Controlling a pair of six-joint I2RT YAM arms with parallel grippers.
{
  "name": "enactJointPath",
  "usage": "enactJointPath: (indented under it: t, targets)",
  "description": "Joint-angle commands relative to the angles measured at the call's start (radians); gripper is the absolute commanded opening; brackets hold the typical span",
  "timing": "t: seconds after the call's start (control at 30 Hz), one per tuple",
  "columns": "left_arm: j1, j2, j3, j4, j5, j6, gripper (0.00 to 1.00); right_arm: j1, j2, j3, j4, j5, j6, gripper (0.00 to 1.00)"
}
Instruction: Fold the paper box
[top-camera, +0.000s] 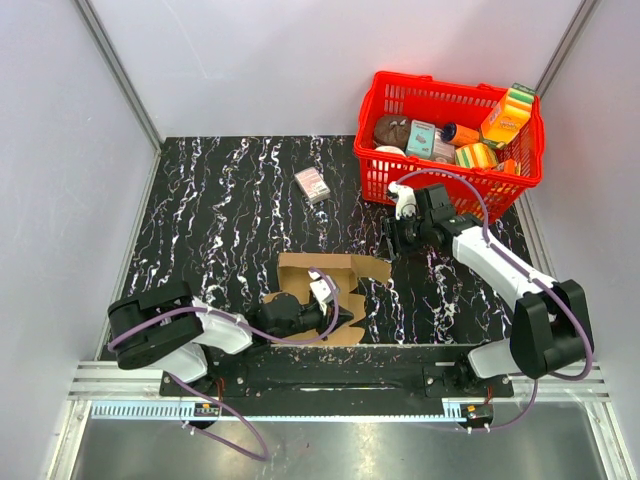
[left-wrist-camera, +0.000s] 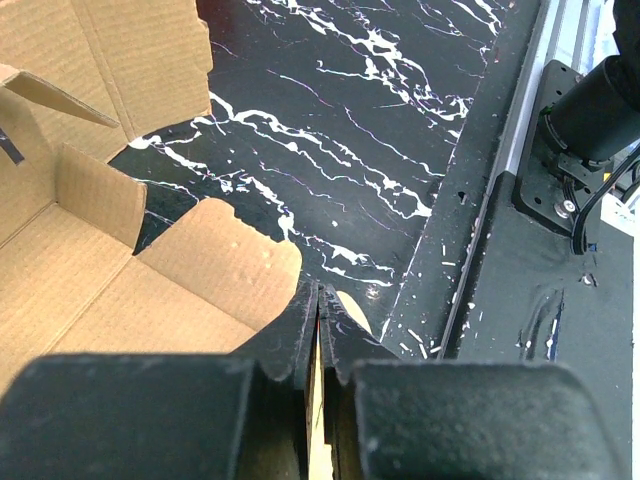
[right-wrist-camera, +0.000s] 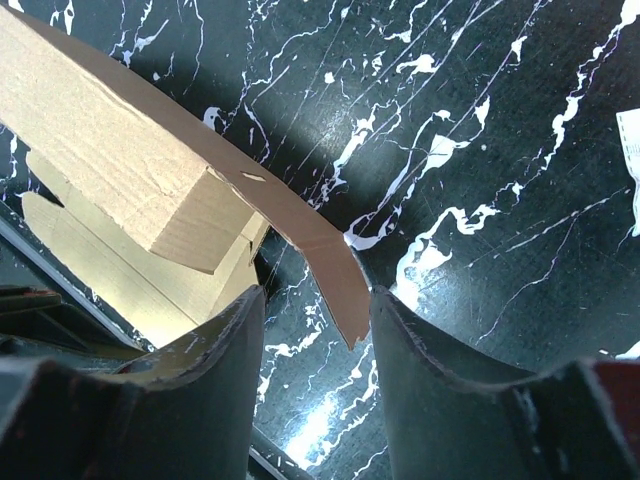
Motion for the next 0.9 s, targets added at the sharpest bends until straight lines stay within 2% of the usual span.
enactJointPath:
  t: [0.0,0.17,0.53,0.87]
  targets:
    - [-0.005,0.014,0.03,0.077,-0.007,0.0,0.06,-0.001,0.016,0.0,0.036,0.01,-0.018,0.5]
    - [-0.008,0.021,0.03,0.08,-0.012,0.0,0.05,-0.001,0.042,0.006,0.018,0.021,-0.017,0.48]
    - [-0.008,0.034,0.025,0.093,-0.017,-0.004,0.05,0.002,0.072,0.003,-0.011,-0.005,-0.015,0.5]
    - [-0.01,0.037,0.028,0.089,-0.017,-0.004,0.05,0.025,0.088,0.001,-0.034,-0.008,-0.014,0.42]
